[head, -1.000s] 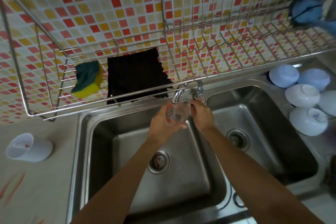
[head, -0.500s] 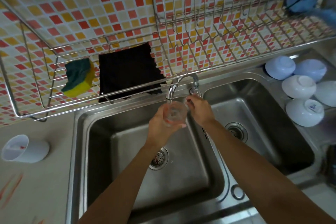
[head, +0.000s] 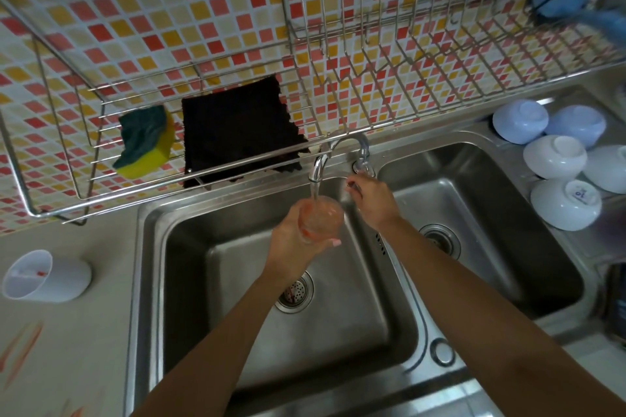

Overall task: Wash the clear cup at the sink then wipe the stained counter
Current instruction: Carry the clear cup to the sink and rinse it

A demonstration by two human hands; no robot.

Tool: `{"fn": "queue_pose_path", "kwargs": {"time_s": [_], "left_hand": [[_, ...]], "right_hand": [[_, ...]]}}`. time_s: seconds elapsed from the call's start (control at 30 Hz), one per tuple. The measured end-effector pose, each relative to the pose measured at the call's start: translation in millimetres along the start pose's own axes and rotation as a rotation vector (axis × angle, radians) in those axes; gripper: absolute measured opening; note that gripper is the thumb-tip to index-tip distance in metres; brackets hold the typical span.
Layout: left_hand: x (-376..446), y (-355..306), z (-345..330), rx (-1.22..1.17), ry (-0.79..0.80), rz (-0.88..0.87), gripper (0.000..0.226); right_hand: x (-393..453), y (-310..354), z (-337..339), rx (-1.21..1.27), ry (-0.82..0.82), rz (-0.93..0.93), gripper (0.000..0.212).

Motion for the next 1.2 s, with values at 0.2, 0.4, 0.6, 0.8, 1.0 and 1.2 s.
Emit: {"fn": "queue_pose_path", "kwargs": {"time_s": [0.2,0.4,0.6,0.8,1.0,1.2], "left_hand": [[-1.3,3.8,-3.6,-0.028,0.004,-0.005,0.080],[-2.7,5.8,-5.9,-0.069,-0.013,0.008,0.078],[1.6,5.4,-3.5,-0.100,-0.041,0.031,0.076],[5.8,-0.9,9.7,-0.044,-0.035,0.001,0.081],[-2.5,6.6,15.6,-0.107,-0.089,0.040,0.073],[-20.3,14.4,24.9,-0.070,-0.186,0.072,0.078]], "right_hand": [[-1.7,1.6,-0.4,0.041,-0.029,-0.022,0.015],[-5.8,-15.5,20.5,0.154,-0.190,-0.176,0.028],[-8.1,-12.3,20.1,0.209,-0.258,-0.199,0.027],[-19.8,-9.4,14.2,0.269,-0.265,-0.257,0.031],[-37.1,-9.0,20.8,0.240,-0.257,-0.319,0.036],[-133.5,7.8,-30.0,0.248,-0.171,-0.237,0.035]]}}
Point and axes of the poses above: each hand's wrist, its own x-axis towards the middle knuckle, its own z-axis out of the back of the hand, y = z × x, the point moved 4 cm from there along x, towards the middle knuckle, and after that the axes turned 4 degrees about y, right-handed, at the moved point
